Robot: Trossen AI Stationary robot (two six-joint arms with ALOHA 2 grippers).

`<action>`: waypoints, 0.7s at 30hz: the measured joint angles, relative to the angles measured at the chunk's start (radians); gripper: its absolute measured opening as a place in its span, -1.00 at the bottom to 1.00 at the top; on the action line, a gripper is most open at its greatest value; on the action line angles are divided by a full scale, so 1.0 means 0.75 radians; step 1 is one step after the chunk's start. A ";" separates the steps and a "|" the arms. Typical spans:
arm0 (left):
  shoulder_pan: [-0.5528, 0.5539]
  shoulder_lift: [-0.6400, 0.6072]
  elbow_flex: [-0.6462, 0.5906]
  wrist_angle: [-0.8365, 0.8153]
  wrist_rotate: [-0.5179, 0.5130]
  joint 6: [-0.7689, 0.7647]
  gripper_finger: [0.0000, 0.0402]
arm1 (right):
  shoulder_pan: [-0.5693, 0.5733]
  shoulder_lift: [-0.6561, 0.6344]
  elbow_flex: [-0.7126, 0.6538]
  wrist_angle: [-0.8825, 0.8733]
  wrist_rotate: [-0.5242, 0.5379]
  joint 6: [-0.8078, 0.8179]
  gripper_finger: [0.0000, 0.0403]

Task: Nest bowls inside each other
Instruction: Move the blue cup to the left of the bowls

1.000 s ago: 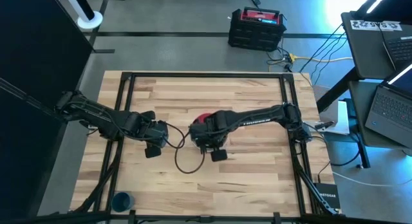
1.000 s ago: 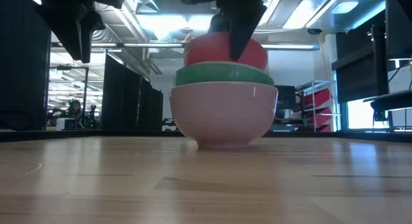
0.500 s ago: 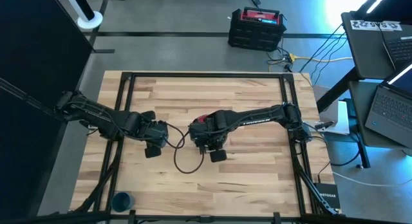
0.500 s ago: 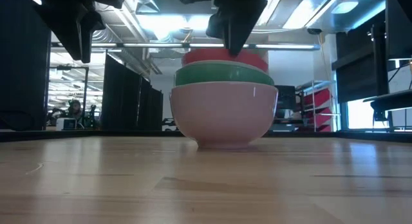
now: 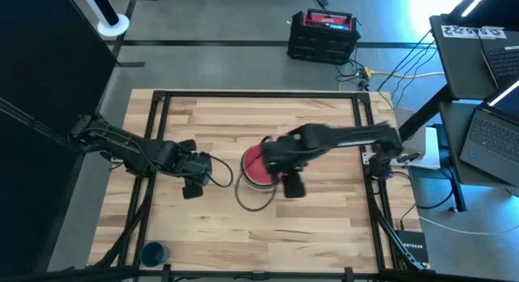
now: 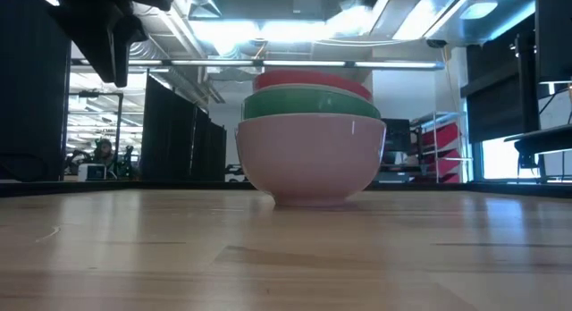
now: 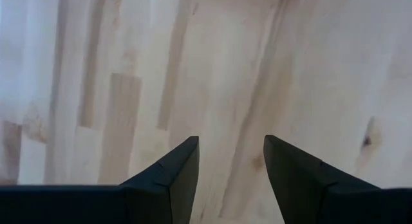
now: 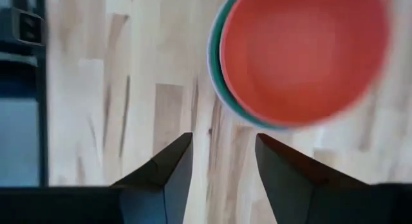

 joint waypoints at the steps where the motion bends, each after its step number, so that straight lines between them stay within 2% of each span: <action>1: 0.000 0.000 0.000 0.007 0.004 0.008 -0.21 | 0.013 -0.043 -0.010 -0.012 0.020 0.031 -0.25; 8: 0.000 -0.001 0.000 0.044 0.027 0.059 -0.21 | 0.120 -0.347 -0.123 -0.073 0.155 0.268 -0.25; 12: 0.000 -0.001 0.000 0.041 0.033 0.075 -0.21 | 0.217 -0.539 -0.364 -0.003 0.202 0.442 -0.25; 16: 0.000 -0.001 0.000 0.042 0.038 0.088 -0.21 | 0.299 -0.741 -0.660 0.172 0.224 0.610 -0.25; 21: -0.021 -0.001 0.021 0.041 0.195 0.154 -0.21 | 0.373 -0.938 -0.945 0.357 0.238 0.749 -0.25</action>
